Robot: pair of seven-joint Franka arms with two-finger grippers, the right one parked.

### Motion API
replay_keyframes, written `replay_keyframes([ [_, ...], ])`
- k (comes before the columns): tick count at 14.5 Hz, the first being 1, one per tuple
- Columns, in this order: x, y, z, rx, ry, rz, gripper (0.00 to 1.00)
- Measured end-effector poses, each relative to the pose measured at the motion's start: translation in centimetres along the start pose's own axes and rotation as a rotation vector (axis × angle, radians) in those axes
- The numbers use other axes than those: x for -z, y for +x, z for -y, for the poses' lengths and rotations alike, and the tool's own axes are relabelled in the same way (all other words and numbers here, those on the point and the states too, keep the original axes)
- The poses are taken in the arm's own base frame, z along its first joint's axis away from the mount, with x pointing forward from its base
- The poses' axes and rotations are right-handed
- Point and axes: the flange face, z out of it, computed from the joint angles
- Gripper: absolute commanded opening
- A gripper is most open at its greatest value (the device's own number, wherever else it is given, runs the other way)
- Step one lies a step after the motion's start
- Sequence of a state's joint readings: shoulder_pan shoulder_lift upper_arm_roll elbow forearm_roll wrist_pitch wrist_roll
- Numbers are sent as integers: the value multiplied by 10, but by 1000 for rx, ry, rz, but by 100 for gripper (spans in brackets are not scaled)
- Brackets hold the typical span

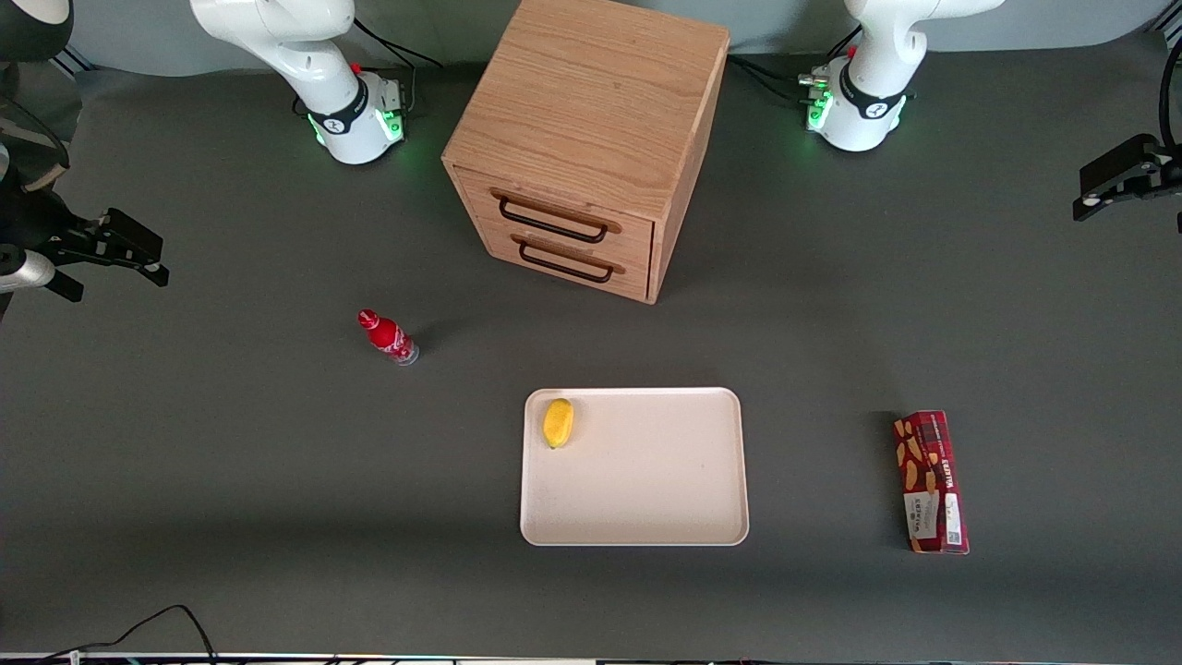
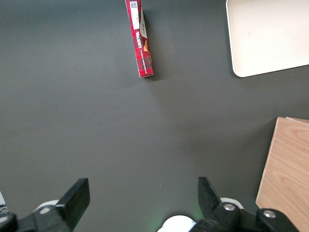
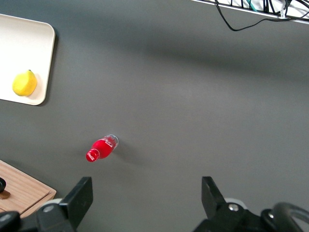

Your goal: Place red cookie box on tray

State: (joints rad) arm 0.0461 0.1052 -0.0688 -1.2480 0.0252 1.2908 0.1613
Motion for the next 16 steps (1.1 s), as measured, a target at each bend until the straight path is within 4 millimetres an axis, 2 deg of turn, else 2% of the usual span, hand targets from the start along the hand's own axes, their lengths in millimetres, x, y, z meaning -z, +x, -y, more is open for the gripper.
replay_keyframes([
  [2,-19,20,4,1,-2,-1,100],
  [4,-54,56,12,1,-4,-20,100],
  [7,-128,116,23,1,-7,-42,100],
  [9,-177,147,29,1,-7,-62,100],
  [13,-271,190,37,-2,4,-81,100],
  [16,-349,211,41,-6,14,-103,100],
])
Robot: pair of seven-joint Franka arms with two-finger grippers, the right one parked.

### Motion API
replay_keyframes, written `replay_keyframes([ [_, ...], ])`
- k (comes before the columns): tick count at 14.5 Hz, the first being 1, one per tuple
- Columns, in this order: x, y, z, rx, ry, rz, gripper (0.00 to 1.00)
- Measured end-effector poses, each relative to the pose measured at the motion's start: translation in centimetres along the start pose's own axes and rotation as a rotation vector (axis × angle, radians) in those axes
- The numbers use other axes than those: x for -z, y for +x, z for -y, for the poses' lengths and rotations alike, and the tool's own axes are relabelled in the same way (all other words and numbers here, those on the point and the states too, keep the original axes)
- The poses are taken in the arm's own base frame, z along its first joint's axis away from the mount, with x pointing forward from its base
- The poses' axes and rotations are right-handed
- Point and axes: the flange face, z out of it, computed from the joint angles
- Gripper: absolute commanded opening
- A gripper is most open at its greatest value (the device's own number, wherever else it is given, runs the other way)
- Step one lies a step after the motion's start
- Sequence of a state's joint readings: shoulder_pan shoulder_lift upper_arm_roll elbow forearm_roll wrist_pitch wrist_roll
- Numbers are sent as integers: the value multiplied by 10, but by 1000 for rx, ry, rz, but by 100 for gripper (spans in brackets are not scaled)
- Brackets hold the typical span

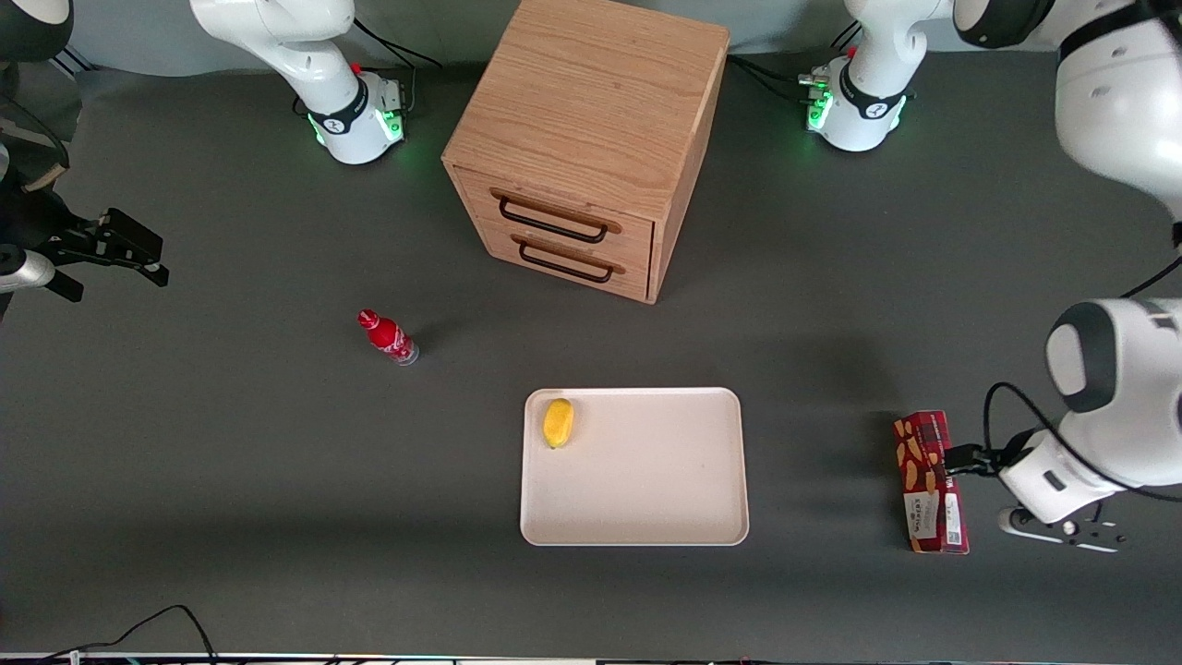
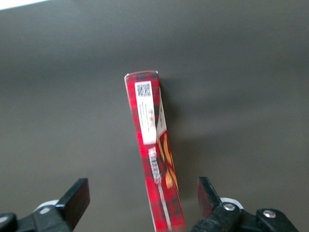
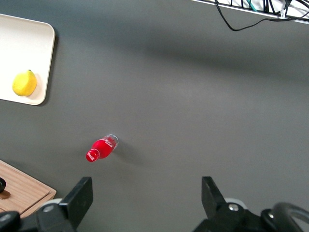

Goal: Place red cookie box on tray
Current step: 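Lower the open left gripper onto the red cookie box and close it, then lift the red cookie box with the left gripper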

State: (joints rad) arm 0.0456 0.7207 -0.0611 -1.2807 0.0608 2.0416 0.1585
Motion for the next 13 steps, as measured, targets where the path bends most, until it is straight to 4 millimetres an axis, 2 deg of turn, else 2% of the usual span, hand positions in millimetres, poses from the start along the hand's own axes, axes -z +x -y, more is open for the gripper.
replay_keyframes([
  [2,-50,1,-1,10,-2,-8,100],
  [4,-82,-2,-3,15,-6,-5,100],
  [5,-90,-3,-4,15,-7,2,74],
  [6,-94,-4,-4,16,-8,6,42],
  [7,-95,-4,-4,17,-8,7,33],
  [8,-94,-4,-4,19,-8,7,7],
  [9,-94,-4,-3,20,-7,6,0],
  [13,-93,-3,-4,54,-7,3,0],
])
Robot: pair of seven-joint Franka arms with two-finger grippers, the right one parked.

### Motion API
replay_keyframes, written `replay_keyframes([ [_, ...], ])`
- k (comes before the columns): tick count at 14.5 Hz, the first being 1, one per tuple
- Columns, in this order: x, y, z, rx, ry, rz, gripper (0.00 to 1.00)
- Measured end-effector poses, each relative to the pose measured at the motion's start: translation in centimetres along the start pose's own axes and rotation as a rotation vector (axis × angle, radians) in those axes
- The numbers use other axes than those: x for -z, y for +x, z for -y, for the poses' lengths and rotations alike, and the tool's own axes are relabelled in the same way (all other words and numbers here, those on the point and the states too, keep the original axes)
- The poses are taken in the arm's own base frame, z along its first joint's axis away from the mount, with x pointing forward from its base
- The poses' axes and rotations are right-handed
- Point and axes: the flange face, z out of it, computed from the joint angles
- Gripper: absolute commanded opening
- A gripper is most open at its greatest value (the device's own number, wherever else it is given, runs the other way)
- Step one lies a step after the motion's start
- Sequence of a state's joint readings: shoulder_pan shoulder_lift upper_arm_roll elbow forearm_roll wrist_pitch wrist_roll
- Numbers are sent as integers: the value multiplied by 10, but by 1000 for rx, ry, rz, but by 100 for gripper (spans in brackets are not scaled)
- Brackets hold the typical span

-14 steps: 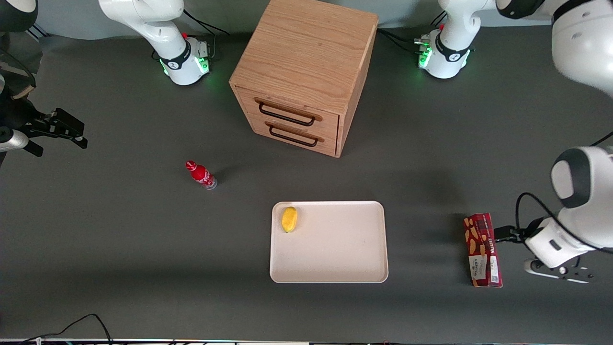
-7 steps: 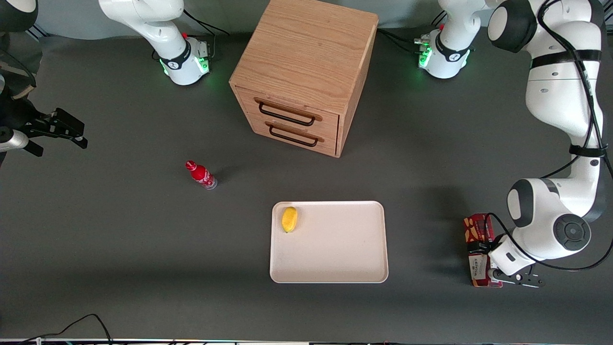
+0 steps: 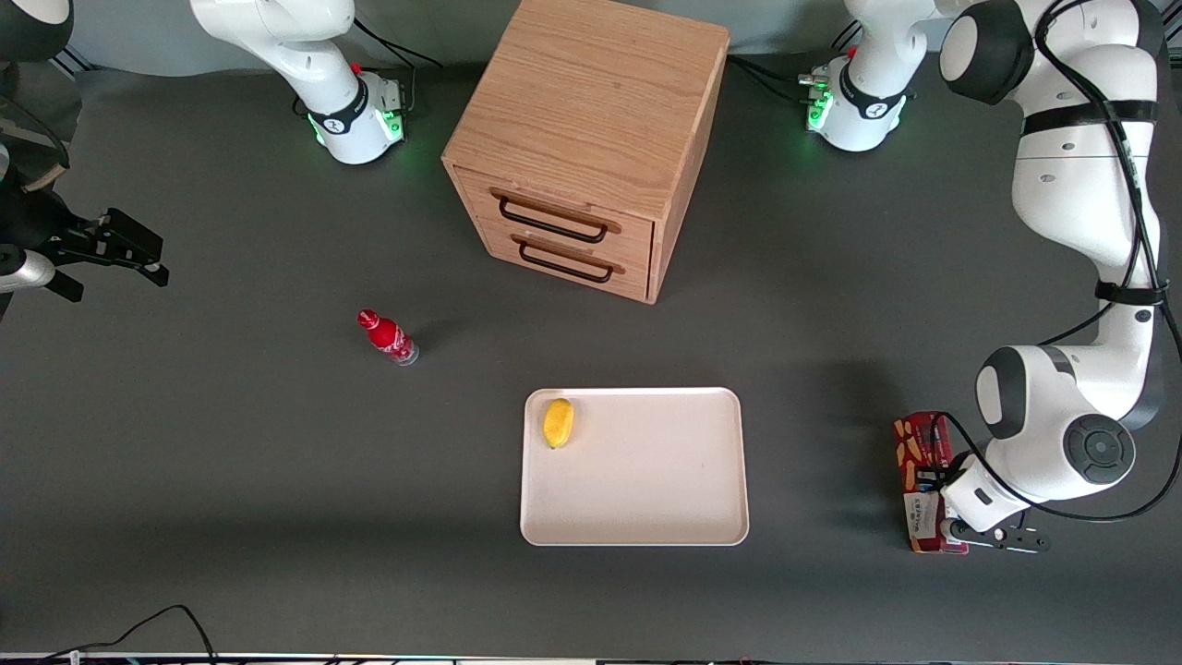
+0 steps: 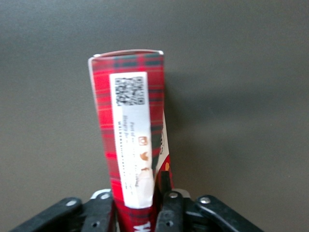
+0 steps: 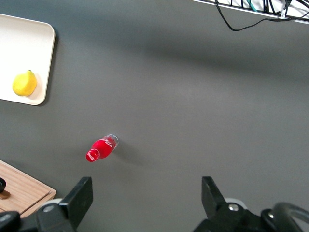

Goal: Place red cookie box on tray
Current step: 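Lift the red cookie box with the left gripper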

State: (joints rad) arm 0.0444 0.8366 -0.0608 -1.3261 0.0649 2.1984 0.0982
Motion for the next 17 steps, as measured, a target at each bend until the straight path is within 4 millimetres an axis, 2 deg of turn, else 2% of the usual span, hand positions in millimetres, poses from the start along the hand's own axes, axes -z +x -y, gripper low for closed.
replay_keyframes([
  [2,6,2,-3,4,1,-12,0],
  [3,16,5,-4,11,3,-24,0],
  [4,36,8,-5,21,5,-33,0],
  [5,65,8,-7,29,6,-31,0],
  [6,105,6,-9,35,7,-29,0],
  [9,250,-23,-33,67,17,-32,0],
  [11,331,-54,-66,105,18,-19,0],
  [13,387,-79,-114,156,7,-6,0],
  [15,414,-91,-170,220,-26,-20,0],
  [17,410,-95,-222,271,-62,-12,0],
])
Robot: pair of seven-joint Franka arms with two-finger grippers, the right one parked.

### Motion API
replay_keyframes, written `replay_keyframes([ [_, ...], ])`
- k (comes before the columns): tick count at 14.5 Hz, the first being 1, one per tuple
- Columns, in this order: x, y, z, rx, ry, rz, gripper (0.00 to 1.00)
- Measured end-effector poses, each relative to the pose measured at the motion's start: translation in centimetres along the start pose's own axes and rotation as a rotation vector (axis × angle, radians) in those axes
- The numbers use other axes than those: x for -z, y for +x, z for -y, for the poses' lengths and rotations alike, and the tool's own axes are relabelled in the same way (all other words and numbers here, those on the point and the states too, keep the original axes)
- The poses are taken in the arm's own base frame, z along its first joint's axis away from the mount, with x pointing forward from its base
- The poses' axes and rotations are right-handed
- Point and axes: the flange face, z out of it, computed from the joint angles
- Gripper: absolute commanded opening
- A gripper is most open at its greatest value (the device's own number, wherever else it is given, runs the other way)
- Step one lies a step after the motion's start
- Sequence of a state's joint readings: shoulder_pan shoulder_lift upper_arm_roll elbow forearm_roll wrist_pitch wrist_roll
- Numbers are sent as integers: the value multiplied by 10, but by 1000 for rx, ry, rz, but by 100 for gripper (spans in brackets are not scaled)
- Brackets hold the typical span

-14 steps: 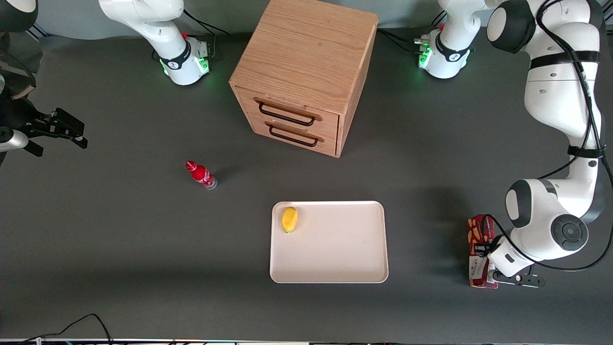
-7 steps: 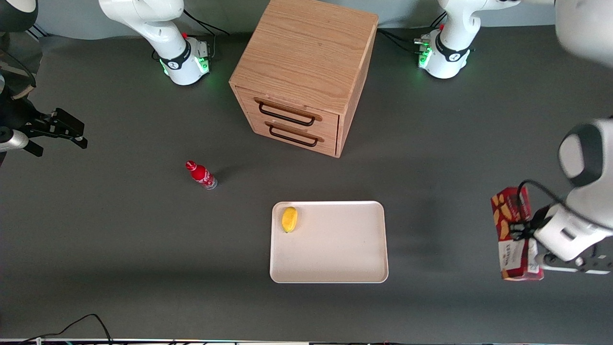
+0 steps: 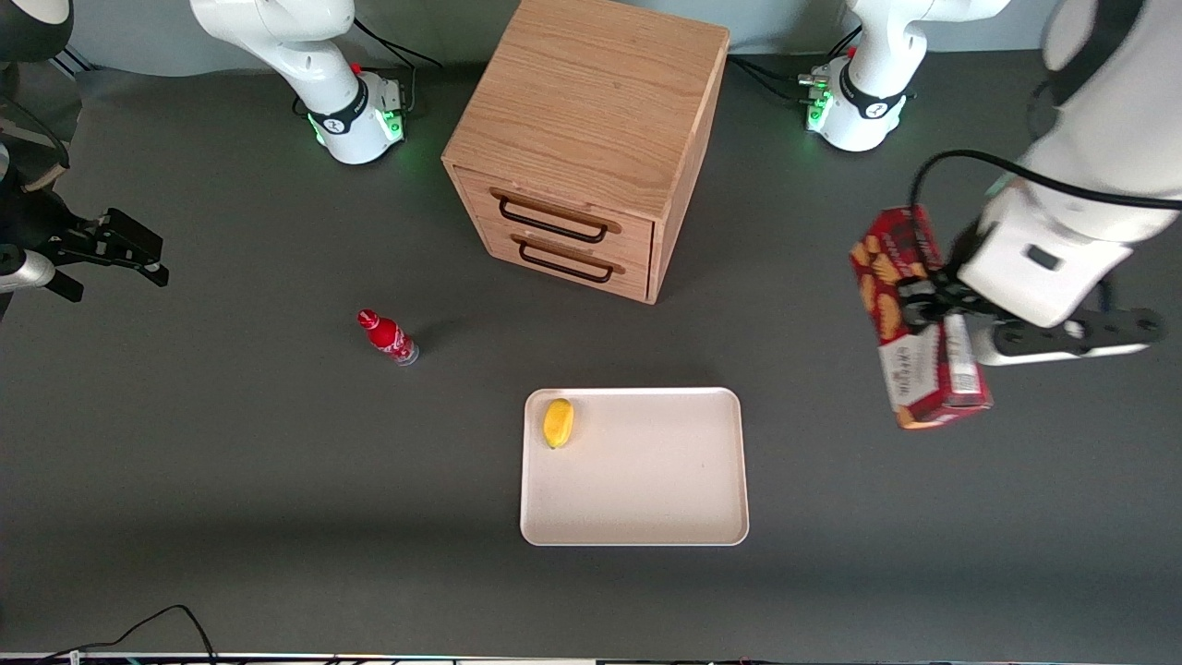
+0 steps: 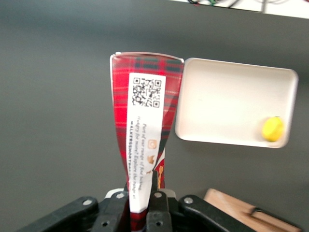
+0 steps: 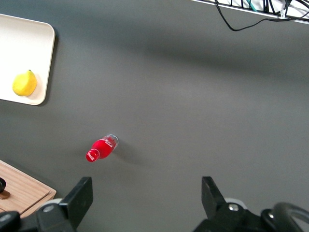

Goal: Place red cookie box on tray
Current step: 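Lift the red cookie box with the left gripper, then carry the box over the cream tray beside the mango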

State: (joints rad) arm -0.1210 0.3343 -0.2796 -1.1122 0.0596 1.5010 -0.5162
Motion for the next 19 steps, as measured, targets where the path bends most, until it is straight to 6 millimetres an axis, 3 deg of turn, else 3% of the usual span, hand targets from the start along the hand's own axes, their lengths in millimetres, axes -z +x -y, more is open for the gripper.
replay_keyframes([
  [2,-27,3,-36,25,-41,-4,0],
  [3,-50,10,-51,28,-60,-6,0],
  [7,-175,43,-102,29,-122,-8,0],
  [10,-257,50,-129,1,-132,-21,0],
  [15,-366,44,-147,-67,-65,-44,0],
  [18,-405,42,-145,-96,-25,-49,0],
  [19,-411,42,-145,-102,-24,-59,16],
])
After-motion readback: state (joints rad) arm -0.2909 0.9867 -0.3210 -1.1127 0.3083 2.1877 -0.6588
